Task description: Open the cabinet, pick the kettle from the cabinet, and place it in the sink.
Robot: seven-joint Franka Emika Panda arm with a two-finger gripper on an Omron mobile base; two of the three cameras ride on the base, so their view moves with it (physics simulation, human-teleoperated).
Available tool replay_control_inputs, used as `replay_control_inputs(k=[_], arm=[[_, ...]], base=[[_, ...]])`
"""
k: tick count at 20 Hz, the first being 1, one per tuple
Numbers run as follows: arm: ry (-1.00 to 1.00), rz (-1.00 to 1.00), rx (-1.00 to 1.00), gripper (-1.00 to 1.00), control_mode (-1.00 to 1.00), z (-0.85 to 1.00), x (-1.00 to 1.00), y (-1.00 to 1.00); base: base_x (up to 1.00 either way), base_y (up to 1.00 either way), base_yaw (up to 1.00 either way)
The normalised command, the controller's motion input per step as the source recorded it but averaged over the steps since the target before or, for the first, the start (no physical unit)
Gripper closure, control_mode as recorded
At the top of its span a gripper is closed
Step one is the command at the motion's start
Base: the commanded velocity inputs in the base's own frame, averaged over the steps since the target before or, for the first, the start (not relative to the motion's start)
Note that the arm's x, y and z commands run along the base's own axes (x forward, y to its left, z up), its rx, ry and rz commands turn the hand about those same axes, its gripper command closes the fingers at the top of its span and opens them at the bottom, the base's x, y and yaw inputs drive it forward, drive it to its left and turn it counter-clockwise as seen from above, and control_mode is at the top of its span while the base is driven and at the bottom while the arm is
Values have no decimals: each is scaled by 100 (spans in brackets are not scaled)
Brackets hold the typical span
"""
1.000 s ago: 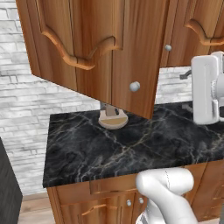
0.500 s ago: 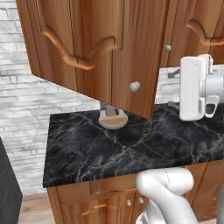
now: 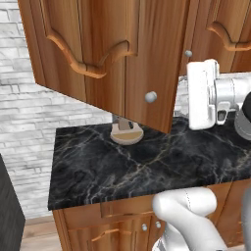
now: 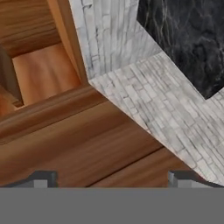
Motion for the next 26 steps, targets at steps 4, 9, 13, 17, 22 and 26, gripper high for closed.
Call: replay_control_inputs(k=[4,9,13,17,22,26], arm=[[-4,21,0,-100,-100,1,6,31],[-4,13,0,-100,-100,1,0,35],[-9,10,0,-100,-100,1,-1,38],[-16,7,0,-100,-100,0,-8,41],[-18,7,0,-100,-100,0,-16,40],[-20,4,0,-100,-100,0,-22,47]], base=[[0,0,0],[0,0,0],[0,0,0],[0,0,0],[0,0,0],[0,0,0]])
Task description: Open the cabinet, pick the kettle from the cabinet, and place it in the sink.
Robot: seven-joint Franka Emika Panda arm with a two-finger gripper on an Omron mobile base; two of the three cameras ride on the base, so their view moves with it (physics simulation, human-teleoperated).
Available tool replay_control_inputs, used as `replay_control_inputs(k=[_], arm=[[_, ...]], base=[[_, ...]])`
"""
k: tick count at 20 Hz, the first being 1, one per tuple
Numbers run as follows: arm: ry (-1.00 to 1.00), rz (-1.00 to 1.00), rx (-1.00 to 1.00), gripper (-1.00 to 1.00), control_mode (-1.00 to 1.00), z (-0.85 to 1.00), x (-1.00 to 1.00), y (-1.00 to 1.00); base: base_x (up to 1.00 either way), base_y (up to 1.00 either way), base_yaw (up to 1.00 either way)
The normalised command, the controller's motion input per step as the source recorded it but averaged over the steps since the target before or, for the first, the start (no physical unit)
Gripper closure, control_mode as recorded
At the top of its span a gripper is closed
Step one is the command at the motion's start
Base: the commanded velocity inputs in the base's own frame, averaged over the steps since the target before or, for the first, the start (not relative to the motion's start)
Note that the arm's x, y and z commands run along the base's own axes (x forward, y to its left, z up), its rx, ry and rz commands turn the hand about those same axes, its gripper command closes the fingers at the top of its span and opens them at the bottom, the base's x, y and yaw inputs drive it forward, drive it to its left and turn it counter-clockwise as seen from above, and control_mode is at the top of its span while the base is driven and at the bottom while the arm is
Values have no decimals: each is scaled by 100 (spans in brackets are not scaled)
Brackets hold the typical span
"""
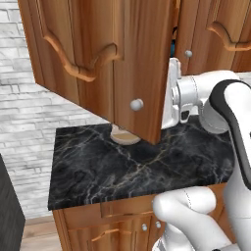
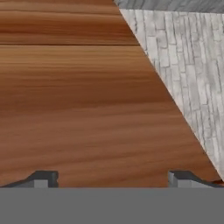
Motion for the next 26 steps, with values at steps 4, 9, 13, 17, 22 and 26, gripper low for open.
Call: replay_control_inputs(k=[4,9,13,17,22,26], arm=[[-16,3,0,-100,-100,0,-23,47],[-14,2,0,-100,-100,0,-23,49],[-11,2,0,-100,-100,-1,-21,51],[-10,0,0,-100,-100,-2,-14,50],[-9,0,0,-100,-100,0,-7,45],[-2,0,0,-100,-100,0,0,19]], base=[[0,0,0],[0,0,0],[0,0,0],[0,0,0],[0,0,0],[0,0,0]])
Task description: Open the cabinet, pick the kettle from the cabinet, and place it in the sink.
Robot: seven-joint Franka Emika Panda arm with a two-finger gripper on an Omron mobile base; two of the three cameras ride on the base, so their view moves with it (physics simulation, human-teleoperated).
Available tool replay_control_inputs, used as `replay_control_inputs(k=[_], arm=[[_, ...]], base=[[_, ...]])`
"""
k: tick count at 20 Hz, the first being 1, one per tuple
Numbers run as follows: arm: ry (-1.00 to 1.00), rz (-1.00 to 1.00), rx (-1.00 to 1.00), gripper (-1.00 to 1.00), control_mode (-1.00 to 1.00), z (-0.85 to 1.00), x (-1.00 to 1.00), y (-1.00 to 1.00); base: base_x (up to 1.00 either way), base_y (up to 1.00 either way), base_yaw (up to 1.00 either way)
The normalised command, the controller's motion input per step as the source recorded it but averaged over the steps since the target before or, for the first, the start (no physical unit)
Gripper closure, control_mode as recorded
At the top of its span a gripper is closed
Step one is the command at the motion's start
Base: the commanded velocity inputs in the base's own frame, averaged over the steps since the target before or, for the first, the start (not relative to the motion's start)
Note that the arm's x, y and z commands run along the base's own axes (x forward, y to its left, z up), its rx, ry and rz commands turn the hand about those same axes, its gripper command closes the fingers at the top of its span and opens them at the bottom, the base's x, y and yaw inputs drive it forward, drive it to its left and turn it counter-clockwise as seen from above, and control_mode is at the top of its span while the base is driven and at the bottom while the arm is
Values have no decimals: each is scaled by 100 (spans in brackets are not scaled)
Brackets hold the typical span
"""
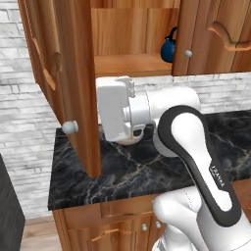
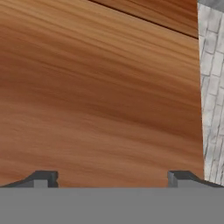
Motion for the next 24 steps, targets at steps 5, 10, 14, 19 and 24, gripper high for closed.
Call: replay_control_inputs(k=[5,10,14,19,24], arm=[[0,0,3,-100,-100,-1,-2,6],[0,0,3,-100,-100,-12,-3,44],[0,0,0,-100,-100,-14,0,53],[0,0,0,-100,-100,-13,1,56],[1,0,0,-100,-100,-4,2,37]], base=[[0,0,0],[0,0,0],[0,0,0],[0,0,0],[0,0,0]])
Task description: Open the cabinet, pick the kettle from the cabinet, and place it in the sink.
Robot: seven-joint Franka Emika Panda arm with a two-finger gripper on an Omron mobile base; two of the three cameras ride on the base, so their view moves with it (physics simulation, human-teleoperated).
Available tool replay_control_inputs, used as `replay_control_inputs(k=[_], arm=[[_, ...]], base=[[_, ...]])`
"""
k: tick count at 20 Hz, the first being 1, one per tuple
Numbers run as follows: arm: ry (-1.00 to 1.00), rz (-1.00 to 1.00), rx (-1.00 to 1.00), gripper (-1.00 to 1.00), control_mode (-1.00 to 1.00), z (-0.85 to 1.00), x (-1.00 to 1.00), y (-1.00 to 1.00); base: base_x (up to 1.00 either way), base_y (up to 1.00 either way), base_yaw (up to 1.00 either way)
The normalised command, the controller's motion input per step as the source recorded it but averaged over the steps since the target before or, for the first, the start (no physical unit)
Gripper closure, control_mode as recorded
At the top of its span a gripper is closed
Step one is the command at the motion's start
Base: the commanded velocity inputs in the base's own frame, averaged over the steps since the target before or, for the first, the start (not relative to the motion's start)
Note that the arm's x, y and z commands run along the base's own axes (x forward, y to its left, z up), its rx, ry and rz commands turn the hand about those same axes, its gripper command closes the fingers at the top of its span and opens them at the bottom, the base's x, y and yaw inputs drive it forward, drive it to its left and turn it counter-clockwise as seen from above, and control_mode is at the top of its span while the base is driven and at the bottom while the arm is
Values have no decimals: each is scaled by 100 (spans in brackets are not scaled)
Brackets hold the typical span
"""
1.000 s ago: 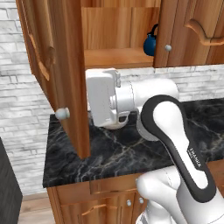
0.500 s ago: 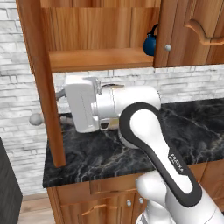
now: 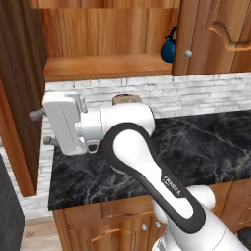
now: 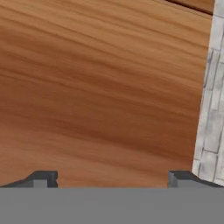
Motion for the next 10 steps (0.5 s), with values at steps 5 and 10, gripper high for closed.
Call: replay_control_inputs(k=[5,10], arm=[[6,0,0,-100,-100,0,0,-17],[5,0,0,-100,-100,1,-2,-43]], base=[[0,0,0],[0,0,0]])
